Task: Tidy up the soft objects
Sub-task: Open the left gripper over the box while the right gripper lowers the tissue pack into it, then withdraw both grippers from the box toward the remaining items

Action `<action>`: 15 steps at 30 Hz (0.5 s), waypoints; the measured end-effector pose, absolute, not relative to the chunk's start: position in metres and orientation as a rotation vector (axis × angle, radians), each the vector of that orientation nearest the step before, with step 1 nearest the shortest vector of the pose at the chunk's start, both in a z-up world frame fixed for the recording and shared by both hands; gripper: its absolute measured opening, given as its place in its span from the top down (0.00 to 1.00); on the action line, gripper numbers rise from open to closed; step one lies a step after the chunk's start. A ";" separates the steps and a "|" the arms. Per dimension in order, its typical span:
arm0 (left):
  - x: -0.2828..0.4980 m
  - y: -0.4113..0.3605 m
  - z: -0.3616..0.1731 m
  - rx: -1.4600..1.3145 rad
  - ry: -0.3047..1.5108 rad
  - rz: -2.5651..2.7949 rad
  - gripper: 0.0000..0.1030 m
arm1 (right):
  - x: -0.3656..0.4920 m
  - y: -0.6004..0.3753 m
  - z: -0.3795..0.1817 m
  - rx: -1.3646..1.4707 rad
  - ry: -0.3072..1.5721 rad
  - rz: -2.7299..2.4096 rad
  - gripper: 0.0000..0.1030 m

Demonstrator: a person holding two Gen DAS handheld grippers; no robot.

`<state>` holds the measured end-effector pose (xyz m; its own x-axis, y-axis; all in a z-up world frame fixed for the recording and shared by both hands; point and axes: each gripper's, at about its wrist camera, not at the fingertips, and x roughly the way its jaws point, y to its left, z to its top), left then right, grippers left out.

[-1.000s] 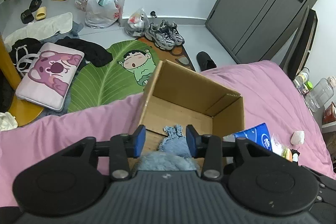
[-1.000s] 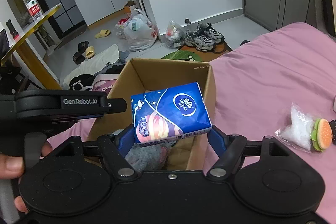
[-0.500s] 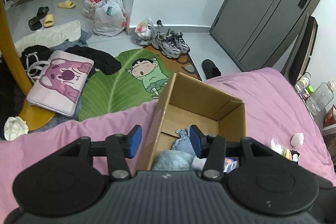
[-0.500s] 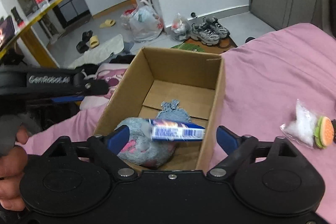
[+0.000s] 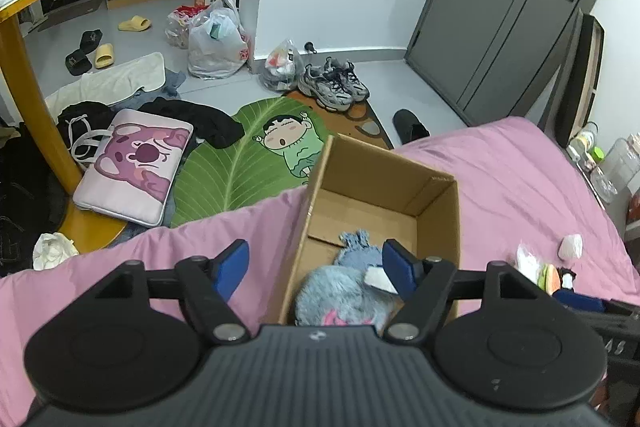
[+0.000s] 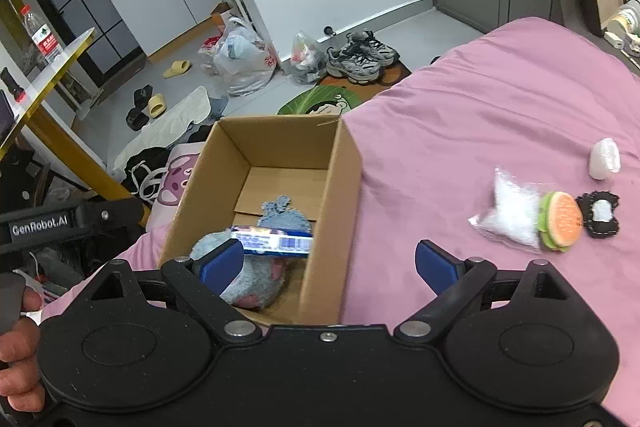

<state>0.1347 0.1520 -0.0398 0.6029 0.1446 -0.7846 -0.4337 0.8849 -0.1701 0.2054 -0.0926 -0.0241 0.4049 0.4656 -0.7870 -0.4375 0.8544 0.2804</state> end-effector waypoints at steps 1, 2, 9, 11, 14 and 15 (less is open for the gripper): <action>0.134 0.149 -0.039 -0.356 0.865 0.339 0.30 | 0.206 -0.096 -0.022 0.037 0.998 0.571 0.10; 0.134 0.146 -0.038 -0.348 0.865 0.337 0.30 | 0.206 -0.101 -0.019 0.046 0.992 0.571 0.10; 0.134 0.126 -0.029 -0.311 0.856 0.328 0.29 | 0.219 -0.138 -0.003 0.103 0.949 0.530 0.09; 0.135 0.120 -0.027 -0.304 0.853 0.322 0.29 | 0.224 -0.150 -0.002 0.113 0.941 0.503 0.09; 0.138 0.111 -0.027 -0.297 0.857 0.309 0.29 | 0.228 -0.169 -0.001 0.143 0.933 0.477 0.09; 0.139 0.108 -0.028 -0.297 0.860 0.310 0.29 | 0.229 -0.174 -0.001 0.150 0.930 0.471 0.09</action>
<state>0.1386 0.1084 -0.0276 0.6130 0.1462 -0.7764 -0.3826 0.9148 -0.1298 0.2292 -0.1737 -0.0009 0.5052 0.4522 -0.7351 -0.3249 0.8887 0.3234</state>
